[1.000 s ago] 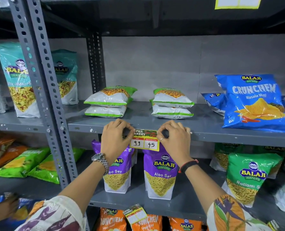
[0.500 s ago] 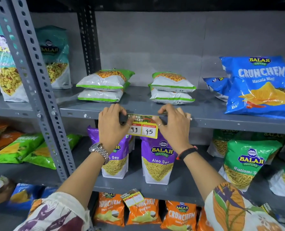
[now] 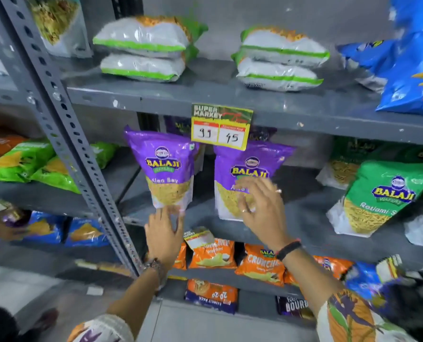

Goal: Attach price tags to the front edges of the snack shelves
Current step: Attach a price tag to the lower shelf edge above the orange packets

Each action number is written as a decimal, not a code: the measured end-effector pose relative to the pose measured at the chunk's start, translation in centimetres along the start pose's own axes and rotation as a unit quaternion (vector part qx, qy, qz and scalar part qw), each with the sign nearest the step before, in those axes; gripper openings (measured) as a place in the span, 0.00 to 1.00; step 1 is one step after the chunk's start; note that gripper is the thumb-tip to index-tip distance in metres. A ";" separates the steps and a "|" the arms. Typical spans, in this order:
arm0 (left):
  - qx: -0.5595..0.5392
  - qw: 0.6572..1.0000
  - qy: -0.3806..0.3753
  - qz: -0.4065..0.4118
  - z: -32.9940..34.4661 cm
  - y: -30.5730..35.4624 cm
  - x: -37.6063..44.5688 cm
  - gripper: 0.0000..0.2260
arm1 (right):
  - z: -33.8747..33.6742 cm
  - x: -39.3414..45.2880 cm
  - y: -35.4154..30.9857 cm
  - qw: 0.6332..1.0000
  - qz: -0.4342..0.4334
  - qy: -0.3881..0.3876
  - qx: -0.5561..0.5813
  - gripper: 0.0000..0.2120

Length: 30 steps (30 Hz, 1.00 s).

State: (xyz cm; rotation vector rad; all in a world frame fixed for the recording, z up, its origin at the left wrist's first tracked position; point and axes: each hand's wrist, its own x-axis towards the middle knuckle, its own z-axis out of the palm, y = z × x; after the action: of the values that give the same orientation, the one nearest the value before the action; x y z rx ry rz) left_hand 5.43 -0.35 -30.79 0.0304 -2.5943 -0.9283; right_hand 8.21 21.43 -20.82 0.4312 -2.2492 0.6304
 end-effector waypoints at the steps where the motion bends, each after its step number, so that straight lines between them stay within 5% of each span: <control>1: 0.040 0.996 -0.062 -0.039 1.3 -1.4 -0.9 0.12 | 1.5 -1.5 0.5 0.999 0.016 -0.039 0.001 0.09; 4: 0.099 0.959 -0.237 -0.120 4.2 -4.8 -2.3 0.16 | 5.5 -5.1 1.4 0.988 0.063 -0.140 0.005 0.08; 6: 0.076 0.950 -0.268 -0.143 5.5 -6.6 -2.5 0.19 | 7.8 -6.9 1.8 0.978 0.106 -0.179 -0.007 0.09; 13: -0.106 0.962 -0.169 -0.186 8.7 -8.0 -1.9 0.19 | 13.5 -8.8 1.8 0.966 0.158 -0.199 -0.047 0.13; 17: -0.096 0.969 -0.103 -0.203 9.1 -7.5 -2.0 0.15 | 14.8 -8.7 1.4 0.970 0.177 -0.152 -0.068 0.06; 23: -0.072 0.995 0.010 -0.062 8.0 -7.8 -2.0 0.07 | 14.9 -8.7 1.8 0.973 0.187 -0.132 -0.045 0.02; 30: -0.020 0.999 0.008 0.028 8.3 -9.0 -2.2 0.11 | 14.6 -10.7 3.4 0.961 0.210 -0.181 0.004 0.04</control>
State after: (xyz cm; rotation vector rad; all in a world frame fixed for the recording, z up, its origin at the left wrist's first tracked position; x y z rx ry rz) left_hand 3.54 -1.99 -42.99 -0.0451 -2.5482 -0.9547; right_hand 5.30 17.28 -38.58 0.0671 -2.7213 0.8285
